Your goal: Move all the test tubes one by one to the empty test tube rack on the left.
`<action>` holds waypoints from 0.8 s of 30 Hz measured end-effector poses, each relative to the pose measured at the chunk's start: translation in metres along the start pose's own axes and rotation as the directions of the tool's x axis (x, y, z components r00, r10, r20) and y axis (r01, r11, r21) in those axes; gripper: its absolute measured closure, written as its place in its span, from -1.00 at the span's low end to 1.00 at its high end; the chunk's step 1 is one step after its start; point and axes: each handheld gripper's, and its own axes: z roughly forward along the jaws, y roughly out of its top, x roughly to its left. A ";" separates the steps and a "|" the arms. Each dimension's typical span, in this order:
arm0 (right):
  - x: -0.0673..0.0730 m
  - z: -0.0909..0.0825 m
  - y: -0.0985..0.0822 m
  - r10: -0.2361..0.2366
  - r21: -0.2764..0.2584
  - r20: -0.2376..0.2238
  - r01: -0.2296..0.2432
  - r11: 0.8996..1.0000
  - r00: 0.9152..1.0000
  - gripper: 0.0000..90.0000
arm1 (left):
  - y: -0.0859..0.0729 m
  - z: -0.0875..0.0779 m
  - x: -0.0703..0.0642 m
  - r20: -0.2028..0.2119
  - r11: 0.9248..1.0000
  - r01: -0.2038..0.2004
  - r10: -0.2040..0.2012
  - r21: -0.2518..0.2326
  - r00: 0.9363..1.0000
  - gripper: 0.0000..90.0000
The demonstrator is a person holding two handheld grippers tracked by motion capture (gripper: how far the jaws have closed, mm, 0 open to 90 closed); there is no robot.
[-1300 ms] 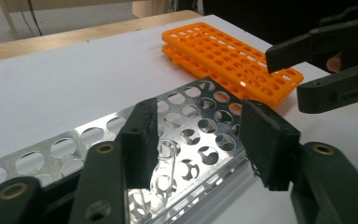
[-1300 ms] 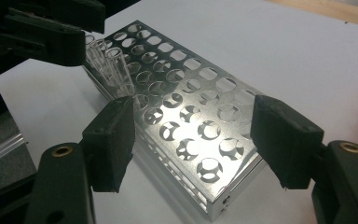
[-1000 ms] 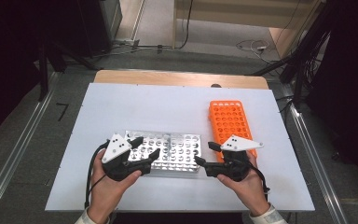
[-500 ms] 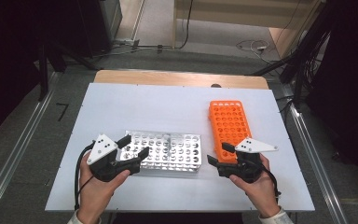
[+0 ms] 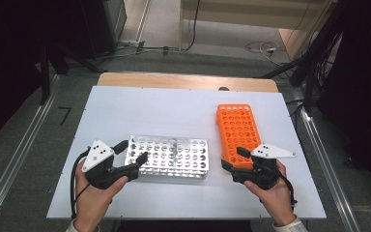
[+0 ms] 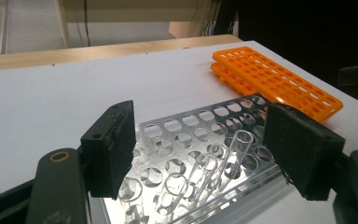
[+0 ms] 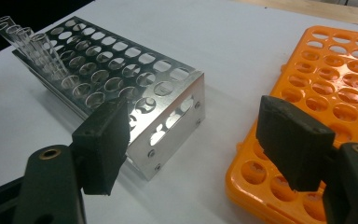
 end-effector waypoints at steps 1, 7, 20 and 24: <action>-0.001 -0.001 0.000 0.005 0.001 0.004 -0.005 1.000 1.000 -0.45 | 0.000 -0.001 0.001 -0.001 1.000 0.001 -0.001 0.000 1.000 -0.42; -0.006 -0.006 -0.003 0.016 -0.005 0.017 -0.016 1.000 1.000 -0.46 | -0.004 -0.005 0.007 -0.023 1.000 0.011 -0.011 0.001 1.000 -0.42; -0.021 -0.019 -0.012 0.051 -0.016 0.067 -0.050 0.999 0.996 -0.51 | -0.014 -0.018 0.028 -0.085 0.999 0.052 -0.052 -0.001 0.995 -0.45; -0.025 -0.025 -0.016 0.061 -0.021 0.083 -0.060 0.998 0.995 -0.51 | -0.019 -0.021 0.031 -0.114 0.999 0.044 -0.044 0.001 0.993 -0.45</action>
